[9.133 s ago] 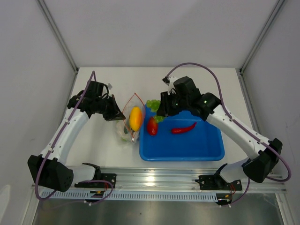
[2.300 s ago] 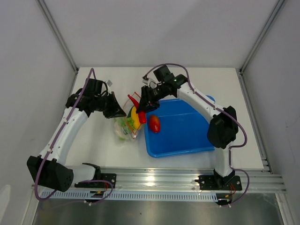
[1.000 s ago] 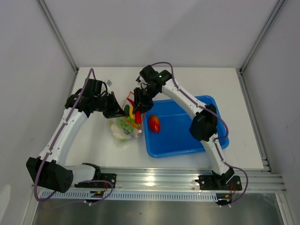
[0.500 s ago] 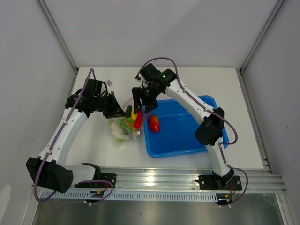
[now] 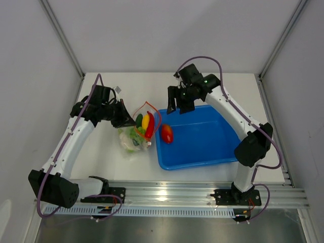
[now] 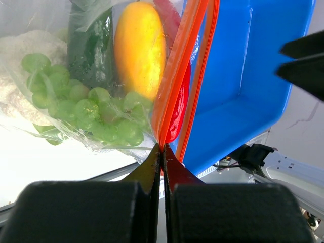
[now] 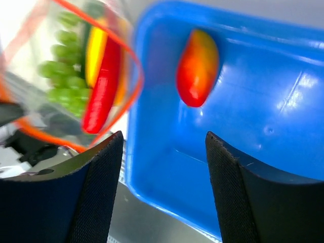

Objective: Place the food in the zip-top bag and seal the zipper
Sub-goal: Place the fake vegetable in the zipper food storage bag.

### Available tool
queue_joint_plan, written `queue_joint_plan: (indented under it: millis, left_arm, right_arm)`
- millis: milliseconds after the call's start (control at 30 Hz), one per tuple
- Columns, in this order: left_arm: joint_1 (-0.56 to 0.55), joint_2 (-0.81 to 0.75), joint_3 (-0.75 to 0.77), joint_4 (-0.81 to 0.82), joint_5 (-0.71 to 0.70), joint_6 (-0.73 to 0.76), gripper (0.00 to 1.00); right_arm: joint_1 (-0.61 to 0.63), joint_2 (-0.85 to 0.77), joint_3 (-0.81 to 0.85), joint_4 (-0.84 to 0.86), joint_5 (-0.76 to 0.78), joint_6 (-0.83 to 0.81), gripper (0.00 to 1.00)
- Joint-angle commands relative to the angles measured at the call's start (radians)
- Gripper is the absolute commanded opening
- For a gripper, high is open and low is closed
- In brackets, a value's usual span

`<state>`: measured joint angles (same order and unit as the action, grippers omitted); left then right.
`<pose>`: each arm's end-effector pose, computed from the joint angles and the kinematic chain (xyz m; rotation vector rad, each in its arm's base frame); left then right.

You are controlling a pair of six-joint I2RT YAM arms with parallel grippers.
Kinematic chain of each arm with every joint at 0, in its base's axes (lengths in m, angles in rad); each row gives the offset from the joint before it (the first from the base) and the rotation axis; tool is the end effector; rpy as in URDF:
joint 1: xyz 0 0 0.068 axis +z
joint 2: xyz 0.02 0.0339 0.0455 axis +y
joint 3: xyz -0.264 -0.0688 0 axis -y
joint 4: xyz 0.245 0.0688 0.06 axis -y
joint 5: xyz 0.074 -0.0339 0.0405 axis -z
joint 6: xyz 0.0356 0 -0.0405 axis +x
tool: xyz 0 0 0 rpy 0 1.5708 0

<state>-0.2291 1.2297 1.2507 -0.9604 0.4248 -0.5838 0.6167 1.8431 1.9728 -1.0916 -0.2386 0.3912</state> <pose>0.2286 -0.0684 0.3415 -0.2782 2.5897 -0.8501 0.3119 0.2314 0.3699 -0.3958 2.6117 0.6776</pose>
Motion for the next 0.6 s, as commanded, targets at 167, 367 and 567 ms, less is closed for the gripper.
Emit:
queue_joint_plan:
  millis: [167,367,567]
  left_arm:
    - [-0.006,-0.004,0.015,0.005,0.006,0.006,0.01]
    - [-0.006,-0.009,0.009,0.003,0.006,0.007,0.0]
    - [-0.006,-0.015,0.004,-0.003,0.003,0.009,0.01]
  right_arm:
    - [0.011,-0.074,-0.333,0.266,-0.01,0.014,0.73]
    - [0.011,-0.078,-0.515,0.456,-0.024,0.063,0.73]
    - [0.031,-0.084,-0.655,0.694,-0.036,0.144,0.74]
